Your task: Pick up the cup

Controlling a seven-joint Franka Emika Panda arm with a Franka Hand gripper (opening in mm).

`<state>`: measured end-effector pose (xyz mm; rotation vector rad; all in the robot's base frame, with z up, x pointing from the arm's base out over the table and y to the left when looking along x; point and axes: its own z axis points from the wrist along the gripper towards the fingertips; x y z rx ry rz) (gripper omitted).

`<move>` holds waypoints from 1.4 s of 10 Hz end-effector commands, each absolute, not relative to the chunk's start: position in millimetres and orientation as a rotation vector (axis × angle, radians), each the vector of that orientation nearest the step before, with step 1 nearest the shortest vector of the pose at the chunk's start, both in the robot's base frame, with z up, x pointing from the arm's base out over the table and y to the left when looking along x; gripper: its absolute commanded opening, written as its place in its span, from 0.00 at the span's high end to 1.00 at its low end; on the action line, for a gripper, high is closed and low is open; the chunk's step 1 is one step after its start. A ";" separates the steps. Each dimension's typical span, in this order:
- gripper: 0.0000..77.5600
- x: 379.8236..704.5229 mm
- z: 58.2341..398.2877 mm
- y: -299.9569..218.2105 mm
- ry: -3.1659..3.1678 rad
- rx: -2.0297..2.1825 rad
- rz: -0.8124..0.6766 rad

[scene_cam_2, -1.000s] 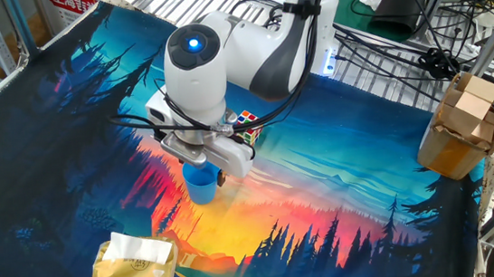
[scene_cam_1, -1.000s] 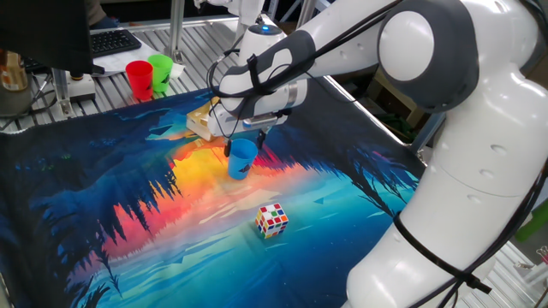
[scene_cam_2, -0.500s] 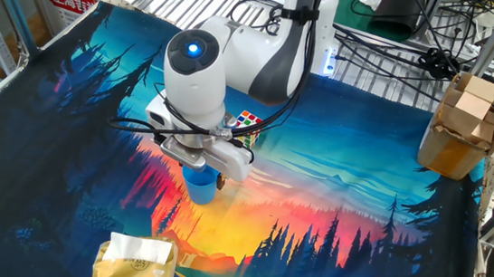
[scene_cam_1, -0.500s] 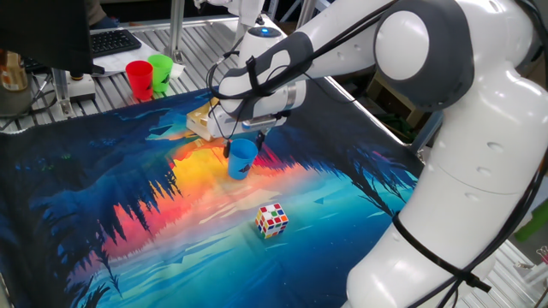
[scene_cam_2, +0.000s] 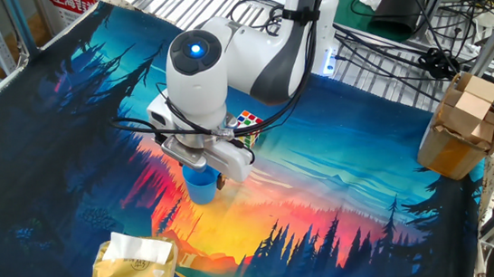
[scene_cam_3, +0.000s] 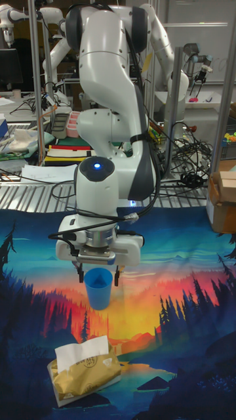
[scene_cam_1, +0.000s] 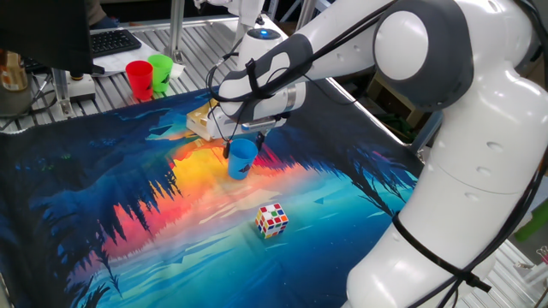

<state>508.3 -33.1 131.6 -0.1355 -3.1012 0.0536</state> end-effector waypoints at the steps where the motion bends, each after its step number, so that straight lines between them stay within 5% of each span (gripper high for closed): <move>1: 0.00 508.5 132.5 -33.1 -3.107 -0.138 0.048; 3: 0.00 508.3 132.5 -33.1 -3.108 -0.137 0.049; 4: 0.99 508.3 132.5 -33.1 -3.109 -0.138 0.049; 14: 0.99 508.3 132.5 -33.1 -3.109 -0.138 0.049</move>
